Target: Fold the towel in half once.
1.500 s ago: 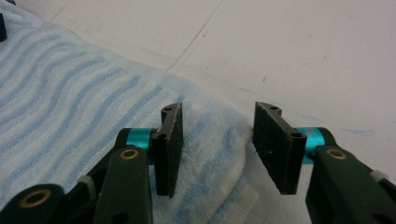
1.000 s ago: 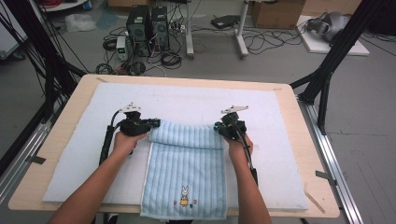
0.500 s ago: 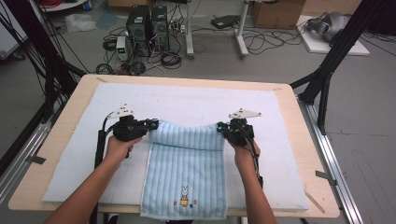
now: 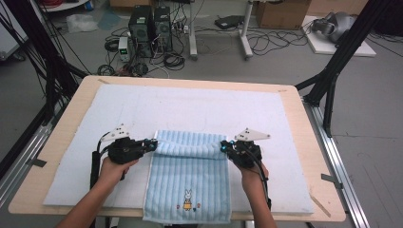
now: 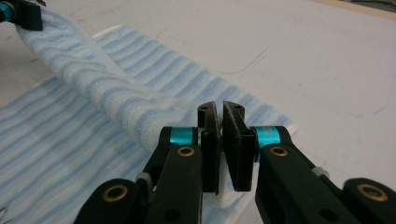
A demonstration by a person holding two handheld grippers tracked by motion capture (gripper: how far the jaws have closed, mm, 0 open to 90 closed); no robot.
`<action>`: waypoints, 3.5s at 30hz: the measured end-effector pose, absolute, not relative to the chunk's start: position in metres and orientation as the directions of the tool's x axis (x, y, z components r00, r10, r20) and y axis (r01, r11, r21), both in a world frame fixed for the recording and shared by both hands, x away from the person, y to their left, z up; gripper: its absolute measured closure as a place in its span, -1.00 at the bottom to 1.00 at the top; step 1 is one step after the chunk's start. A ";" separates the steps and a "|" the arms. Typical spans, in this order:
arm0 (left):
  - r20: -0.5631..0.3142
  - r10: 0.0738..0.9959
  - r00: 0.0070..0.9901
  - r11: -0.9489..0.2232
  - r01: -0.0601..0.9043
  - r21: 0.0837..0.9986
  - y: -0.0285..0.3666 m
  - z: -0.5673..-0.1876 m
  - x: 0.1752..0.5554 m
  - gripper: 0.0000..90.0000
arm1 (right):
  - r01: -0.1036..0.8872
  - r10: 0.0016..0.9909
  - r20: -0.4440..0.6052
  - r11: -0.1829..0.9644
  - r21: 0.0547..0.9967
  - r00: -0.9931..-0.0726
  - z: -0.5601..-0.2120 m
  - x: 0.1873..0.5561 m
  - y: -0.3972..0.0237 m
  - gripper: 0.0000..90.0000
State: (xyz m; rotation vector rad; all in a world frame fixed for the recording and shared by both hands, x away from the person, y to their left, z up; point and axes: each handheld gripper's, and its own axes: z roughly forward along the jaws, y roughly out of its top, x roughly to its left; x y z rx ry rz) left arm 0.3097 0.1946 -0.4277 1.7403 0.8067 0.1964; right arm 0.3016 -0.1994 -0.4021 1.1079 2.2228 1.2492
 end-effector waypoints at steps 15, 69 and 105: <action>-0.251 0.581 0.774 -0.192 0.430 0.882 0.189 -0.445 0.255 0.77 | 0.489 0.781 0.089 0.293 0.822 -0.618 -0.423 0.241 -0.210 0.87; -0.317 0.703 0.637 -0.075 0.509 0.857 0.213 -0.440 0.318 0.16 | 0.443 0.683 0.084 0.370 0.817 -0.725 -0.427 0.253 -0.196 0.41; -0.316 0.737 0.597 -0.157 0.607 0.779 0.180 -0.454 0.369 0.11 | 0.572 0.843 0.094 0.273 0.774 -0.530 -0.440 0.334 -0.219 0.08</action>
